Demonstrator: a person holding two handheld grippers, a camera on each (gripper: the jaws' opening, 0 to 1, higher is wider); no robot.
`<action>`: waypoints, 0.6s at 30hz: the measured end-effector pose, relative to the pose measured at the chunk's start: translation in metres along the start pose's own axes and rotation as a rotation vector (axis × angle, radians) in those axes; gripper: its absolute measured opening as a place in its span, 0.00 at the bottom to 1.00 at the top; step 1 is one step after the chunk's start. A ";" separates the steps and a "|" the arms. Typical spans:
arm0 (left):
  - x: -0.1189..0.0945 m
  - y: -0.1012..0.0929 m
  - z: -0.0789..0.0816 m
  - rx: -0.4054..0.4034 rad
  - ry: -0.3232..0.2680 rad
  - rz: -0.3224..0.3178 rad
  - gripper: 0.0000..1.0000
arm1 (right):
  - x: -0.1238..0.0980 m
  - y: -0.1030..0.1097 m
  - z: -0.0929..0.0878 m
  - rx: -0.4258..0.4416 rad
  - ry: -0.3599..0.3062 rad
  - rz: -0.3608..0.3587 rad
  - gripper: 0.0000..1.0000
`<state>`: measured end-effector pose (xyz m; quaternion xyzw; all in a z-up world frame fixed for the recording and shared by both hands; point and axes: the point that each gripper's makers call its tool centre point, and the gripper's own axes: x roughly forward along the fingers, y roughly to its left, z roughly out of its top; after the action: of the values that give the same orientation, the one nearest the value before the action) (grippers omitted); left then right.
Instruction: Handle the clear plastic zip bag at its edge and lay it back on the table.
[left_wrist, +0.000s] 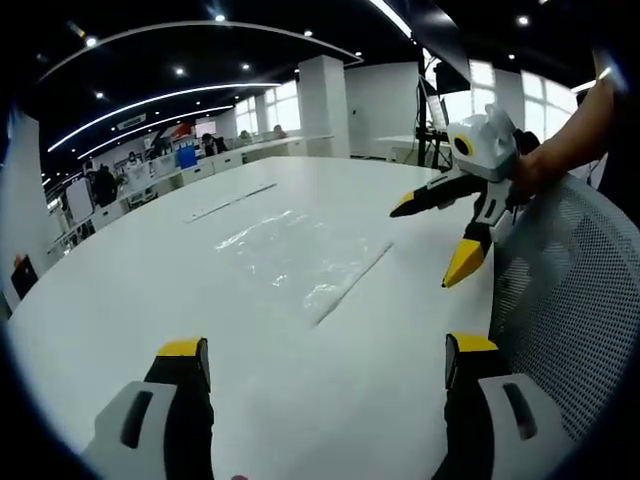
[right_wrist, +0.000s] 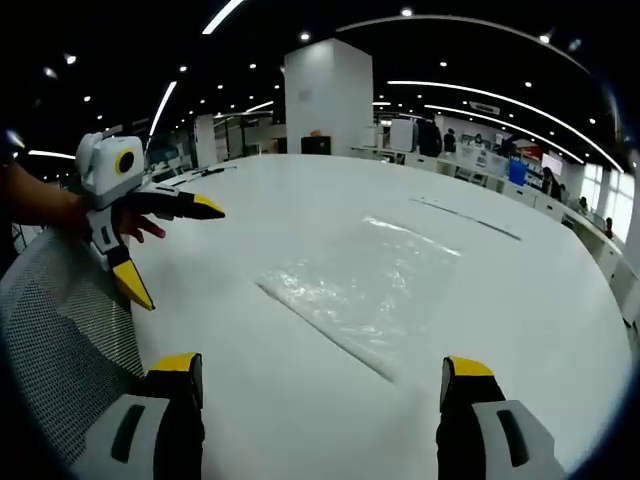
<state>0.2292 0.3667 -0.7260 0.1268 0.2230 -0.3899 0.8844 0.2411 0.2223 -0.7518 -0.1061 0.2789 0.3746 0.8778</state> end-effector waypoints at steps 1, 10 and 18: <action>0.000 0.000 0.000 0.001 0.000 -0.001 0.97 | 0.000 0.000 0.000 -0.001 0.001 -0.001 1.00; 0.003 -0.002 -0.003 0.015 0.011 -0.015 0.96 | 0.002 -0.001 -0.002 -0.005 0.003 -0.001 1.00; 0.003 -0.001 -0.003 0.026 0.012 -0.009 0.96 | 0.002 0.000 -0.003 -0.011 0.008 0.001 1.00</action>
<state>0.2291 0.3653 -0.7300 0.1394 0.2239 -0.3959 0.8796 0.2411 0.2223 -0.7551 -0.1124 0.2803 0.3764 0.8758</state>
